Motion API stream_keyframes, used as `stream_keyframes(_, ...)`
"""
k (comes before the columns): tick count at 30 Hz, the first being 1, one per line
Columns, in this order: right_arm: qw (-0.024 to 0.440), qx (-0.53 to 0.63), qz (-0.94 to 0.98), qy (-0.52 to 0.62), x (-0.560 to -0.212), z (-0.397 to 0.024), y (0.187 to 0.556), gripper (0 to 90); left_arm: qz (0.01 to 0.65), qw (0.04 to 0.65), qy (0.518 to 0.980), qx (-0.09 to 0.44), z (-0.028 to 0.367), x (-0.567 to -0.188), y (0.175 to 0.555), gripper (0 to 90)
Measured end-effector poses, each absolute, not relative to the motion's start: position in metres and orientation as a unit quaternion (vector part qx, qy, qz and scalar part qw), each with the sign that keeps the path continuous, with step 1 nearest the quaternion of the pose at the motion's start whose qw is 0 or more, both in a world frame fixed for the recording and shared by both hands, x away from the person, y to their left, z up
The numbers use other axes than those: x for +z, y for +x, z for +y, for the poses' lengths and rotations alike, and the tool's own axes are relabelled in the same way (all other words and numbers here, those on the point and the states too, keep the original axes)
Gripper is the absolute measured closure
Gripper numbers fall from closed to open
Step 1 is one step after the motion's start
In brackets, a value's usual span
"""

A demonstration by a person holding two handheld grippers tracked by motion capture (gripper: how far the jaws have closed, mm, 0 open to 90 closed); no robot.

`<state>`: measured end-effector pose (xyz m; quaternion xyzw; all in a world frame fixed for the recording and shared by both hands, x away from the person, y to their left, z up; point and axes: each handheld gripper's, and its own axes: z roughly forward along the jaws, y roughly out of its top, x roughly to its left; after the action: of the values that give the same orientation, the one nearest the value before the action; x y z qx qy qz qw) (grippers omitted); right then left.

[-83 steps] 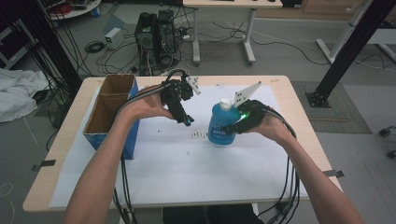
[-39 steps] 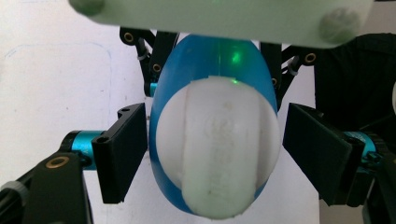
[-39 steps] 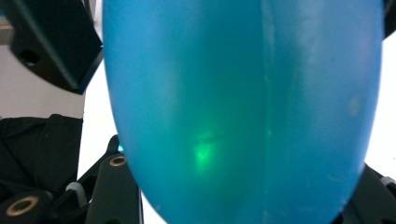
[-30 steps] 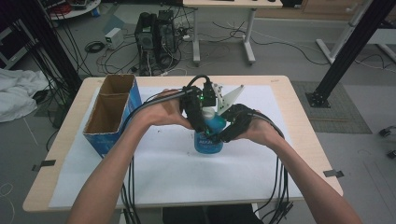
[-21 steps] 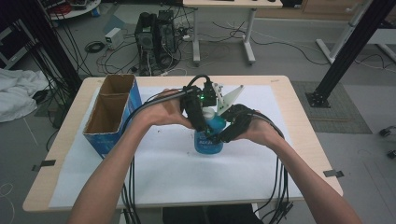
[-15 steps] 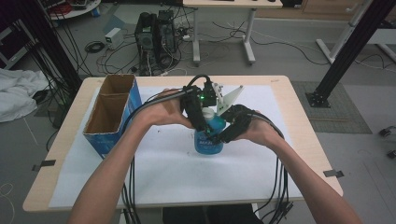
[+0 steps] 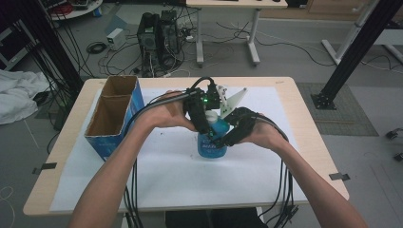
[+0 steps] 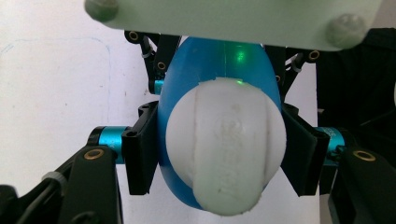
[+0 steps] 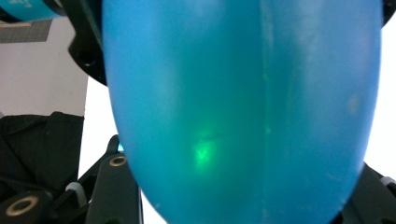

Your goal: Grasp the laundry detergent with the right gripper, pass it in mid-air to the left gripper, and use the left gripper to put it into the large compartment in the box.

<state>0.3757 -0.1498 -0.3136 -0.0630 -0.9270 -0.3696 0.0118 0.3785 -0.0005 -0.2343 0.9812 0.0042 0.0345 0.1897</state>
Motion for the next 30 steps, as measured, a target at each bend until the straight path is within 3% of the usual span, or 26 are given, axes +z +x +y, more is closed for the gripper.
stream_keyframes(9, 0.009, -0.371, -0.926, -0.064, -0.3141, -0.1505, 0.3760, 45.1, 0.006, 0.197, 0.980, 0.034, 0.0000, -0.2358, 0.3777, 38.3)
stream_keyframes(10, -0.011, -0.368, -0.929, -0.050, -0.3153, -0.1511, 0.3795, 45.0, 0.007, 0.197, 0.980, 0.032, -0.0003, -0.2365, 0.3780, 38.3)
stream_keyframes(12, 0.013, -0.367, -0.928, -0.057, -0.3157, -0.1504, 0.3771, 44.9, 0.010, 0.193, 0.981, 0.029, -0.0008, -0.2381, 0.3785, 38.3)
stream_keyframes(30, 0.021, -0.376, -0.925, -0.056, -0.3207, -0.1504, 0.3764, 43.5, 0.007, 0.194, 0.981, 0.025, -0.0010, -0.2398, 0.3775, 38.4)
